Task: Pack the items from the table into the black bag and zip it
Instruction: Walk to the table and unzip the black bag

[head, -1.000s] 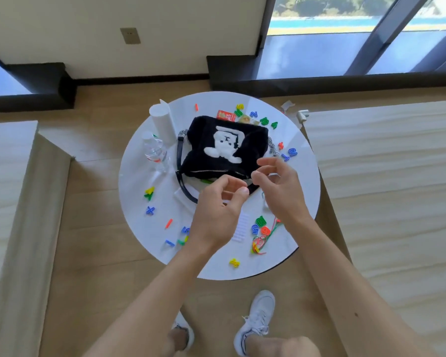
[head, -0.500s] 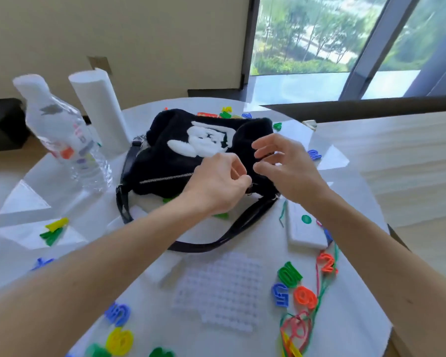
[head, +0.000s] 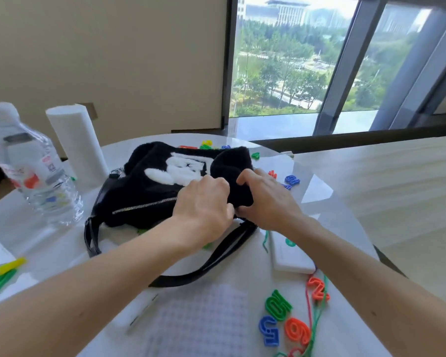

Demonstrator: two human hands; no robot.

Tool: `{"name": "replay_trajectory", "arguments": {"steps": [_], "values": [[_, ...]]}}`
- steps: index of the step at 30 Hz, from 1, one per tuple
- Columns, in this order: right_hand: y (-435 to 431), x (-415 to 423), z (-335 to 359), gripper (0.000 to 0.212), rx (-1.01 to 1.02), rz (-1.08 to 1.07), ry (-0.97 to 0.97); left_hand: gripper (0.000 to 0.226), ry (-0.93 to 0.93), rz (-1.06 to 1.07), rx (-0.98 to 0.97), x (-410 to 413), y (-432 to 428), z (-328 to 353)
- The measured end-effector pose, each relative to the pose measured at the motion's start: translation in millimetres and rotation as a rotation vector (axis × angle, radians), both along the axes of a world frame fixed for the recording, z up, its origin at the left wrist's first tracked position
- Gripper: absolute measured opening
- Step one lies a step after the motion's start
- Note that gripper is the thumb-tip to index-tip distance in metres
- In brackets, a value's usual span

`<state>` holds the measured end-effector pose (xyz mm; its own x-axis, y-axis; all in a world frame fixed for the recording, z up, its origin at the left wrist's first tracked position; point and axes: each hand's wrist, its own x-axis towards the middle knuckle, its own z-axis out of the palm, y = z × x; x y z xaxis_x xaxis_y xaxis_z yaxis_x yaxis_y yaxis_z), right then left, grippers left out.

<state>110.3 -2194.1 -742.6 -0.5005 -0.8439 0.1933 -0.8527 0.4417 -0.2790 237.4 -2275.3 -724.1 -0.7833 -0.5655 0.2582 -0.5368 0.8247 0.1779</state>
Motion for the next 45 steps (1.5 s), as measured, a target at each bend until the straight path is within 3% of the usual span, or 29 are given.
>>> {"name": "replay_trajectory", "arguments": {"steps": [4, 12, 19, 22, 25, 30, 34, 37, 41, 45], "values": [[-5, -1, -3, 0.038, -0.044, 0.010, 0.026, 0.021, -0.001, 0.014, -0.095, -8, -2, -9], [-4, -2, 13, 0.028, -0.095, 0.014, -0.260, 0.048, -0.010, 0.031, -0.142, -13, -12, -14], [-8, -1, 10, 0.028, -0.147, 0.016, -0.320, 0.020, 0.038, -0.052, -0.136, -6, -11, -17], [-8, -3, 7, 0.030, -0.180, 0.025, -0.331, 0.003, 0.098, -0.130, -0.022, -1, -15, -16], [-4, -5, 2, 0.033, -0.192, 0.027, -0.341, 0.012, 0.179, -0.142, 0.170, 3, -20, -14], [2, 1, -2, 0.046, -0.092, 0.162, -0.058, 0.014, 0.314, -0.154, 0.356, 6, -23, -9], [-3, 3, -7, 0.027, -0.066, 0.209, 0.165, 0.015, 0.352, -0.184, 0.350, 10, -20, -6], [-4, 5, -8, 0.014, -0.134, 0.200, 0.233, 0.017, 0.319, -0.176, 0.272, 16, -22, -5], [-4, 5, -6, 0.016, -0.113, 0.147, 0.243, 0.017, 0.286, -0.129, 0.238, 31, -35, -4], [-1, -3, -4, 0.006, -0.086, 0.055, 0.215, 0.016, 0.262, -0.018, 0.203, 56, -60, 3]]}}
